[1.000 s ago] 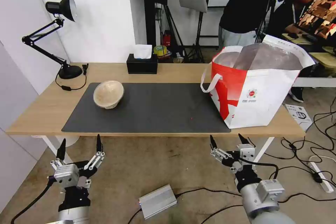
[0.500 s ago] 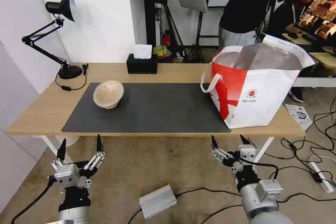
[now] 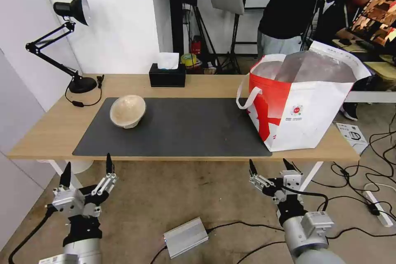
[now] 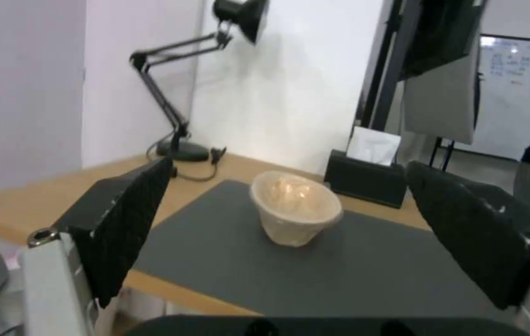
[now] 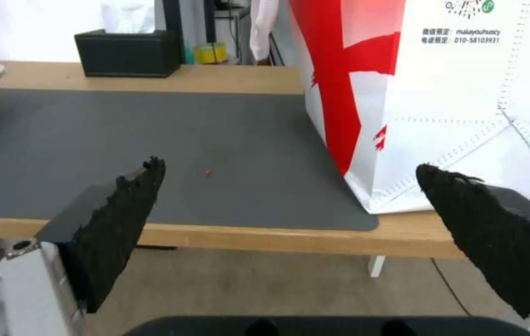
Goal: Pick up the trash from the table and place it into the takeout bag.
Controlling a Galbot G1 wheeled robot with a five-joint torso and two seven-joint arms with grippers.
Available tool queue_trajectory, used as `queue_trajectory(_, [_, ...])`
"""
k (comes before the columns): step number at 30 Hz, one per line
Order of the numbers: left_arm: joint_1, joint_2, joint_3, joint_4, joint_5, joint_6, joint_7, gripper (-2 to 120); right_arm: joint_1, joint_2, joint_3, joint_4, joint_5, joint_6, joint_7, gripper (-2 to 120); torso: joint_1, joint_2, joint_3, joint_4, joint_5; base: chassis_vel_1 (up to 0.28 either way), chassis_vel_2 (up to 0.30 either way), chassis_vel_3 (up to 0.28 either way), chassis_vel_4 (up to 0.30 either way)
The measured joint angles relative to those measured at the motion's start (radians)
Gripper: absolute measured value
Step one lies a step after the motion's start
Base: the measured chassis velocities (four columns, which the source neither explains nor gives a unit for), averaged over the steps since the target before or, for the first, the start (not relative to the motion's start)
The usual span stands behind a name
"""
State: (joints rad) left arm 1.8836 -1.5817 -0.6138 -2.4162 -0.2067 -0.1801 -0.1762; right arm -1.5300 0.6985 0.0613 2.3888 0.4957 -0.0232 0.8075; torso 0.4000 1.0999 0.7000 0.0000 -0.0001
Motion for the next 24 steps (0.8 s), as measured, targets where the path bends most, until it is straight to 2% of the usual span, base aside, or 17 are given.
queue_trajectory(2, [-0.004, 0.006, -0.002, -0.007, -0.023, 0.017, -0.01, 100, 0.0, 0.0, 0.0, 0.0, 0.0, 0.0, 0.0, 100, 0.0, 0.0, 0.0, 0.0, 0.0, 0.0, 0.0, 0.0, 0.0])
queue_trajectory(5, [-0.019, 0.047, -0.02, -0.044, -0.145, 0.087, -0.05, 100, 0.0, 0.0, 0.0, 0.0, 0.0, 0.0, 0.0, 100, 0.0, 0.0, 0.0, 0.0, 0.0, 0.0, 0.0, 0.0, 0.0])
queue_trajectory(7, [-0.021, 0.053, -0.022, -0.048, -0.161, 0.094, -0.055, 100, 0.0, 0.0, 0.0, 0.0, 0.0, 0.0, 0.0, 100, 0.0, 0.0, 0.0, 0.0, 0.0, 0.0, 0.0, 0.0, 0.0])
queue_trajectory(10, [-0.036, 0.116, -0.037, -0.078, -0.304, 0.148, -0.116, 100, 0.0, 0.0, 0.0, 0.0, 0.0, 0.001, 0.0, 100, 0.0, 0.0, 0.0, 0.0, 0.0, 0.0, 0.0, 0.0, 0.0])
queue_trajectory(13, [-0.045, 0.145, -0.05, -0.085, -0.359, 0.167, -0.132, 100, 0.0, 0.0, 0.0, 0.0, 0.0, 0.001, 0.0, 100, 0.0, 0.0, 0.0, 0.0, 0.0, 0.0, 0.0, 0.0, 0.0])
queue_trajectory(15, [-0.06, 0.184, -0.074, -0.087, -0.479, 0.202, -0.16, 100, 0.0, 0.0, 0.0, 0.0, 0.0, 0.001, -0.001, 100, 0.0, 0.0, 0.0, 0.0, 0.0, 0.0, 0.0, 0.0, 0.0])
queue_trajectory(16, [-0.06, 0.184, -0.074, -0.087, -0.479, 0.202, -0.16, 100, 0.0, 0.0, 0.0, 0.0, 0.0, 0.001, -0.001, 100, 0.0, 0.0, 0.0, 0.0, 0.0, 0.0, 0.0, 0.0, 0.0])
queue_trajectory(18, [-0.079, 0.211, -0.086, -0.087, -0.583, 0.217, -0.179, 100, 0.0, 0.0, 0.0, 0.0, 0.0, 0.001, -0.001, 100, 0.0, 0.0, 0.0, 0.0, -0.0001, 0.0, 0.0, 0.0, 0.0])
queue_trajectory(19, [-0.08, 0.212, -0.087, -0.087, -0.587, 0.218, -0.18, 100, 0.0, 0.0, 0.0, 0.0, 0.0, 0.001, -0.001, 100, 0.0, 0.0, 0.0, 0.0, -0.0001, 0.0, 0.0, 0.0, 0.0])
queue_trajectory(20, [-0.102, 0.234, -0.095, -0.087, -0.679, 0.226, -0.202, 100, 0.0, 0.0, 0.0, 0.0, 0.0, 0.001, -0.001, 100, 0.0, 0.0, 0.0, 0.0, 0.0, 0.0, 0.0, 0.0, 0.0])
queue_trajectory(21, [-0.102, 0.234, -0.095, -0.087, -0.679, 0.226, -0.202, 100, 0.0, 0.0, 0.0, 0.0, 0.0, 0.001, -0.001, 100, 0.0, 0.0, 0.0, 0.0, 0.0, 0.0, 0.0, 0.0, 0.0])
queue_trajectory(24, [-0.16, 0.271, -0.124, -0.087, -0.852, 0.243, -0.247, 100, 0.0, 0.0, 0.0, 0.0, 0.0, 0.001, -0.001, 100, 0.0, 0.0, 0.0, 0.0, -0.0001, 0.0, 0.0, 0.0, 0.0])
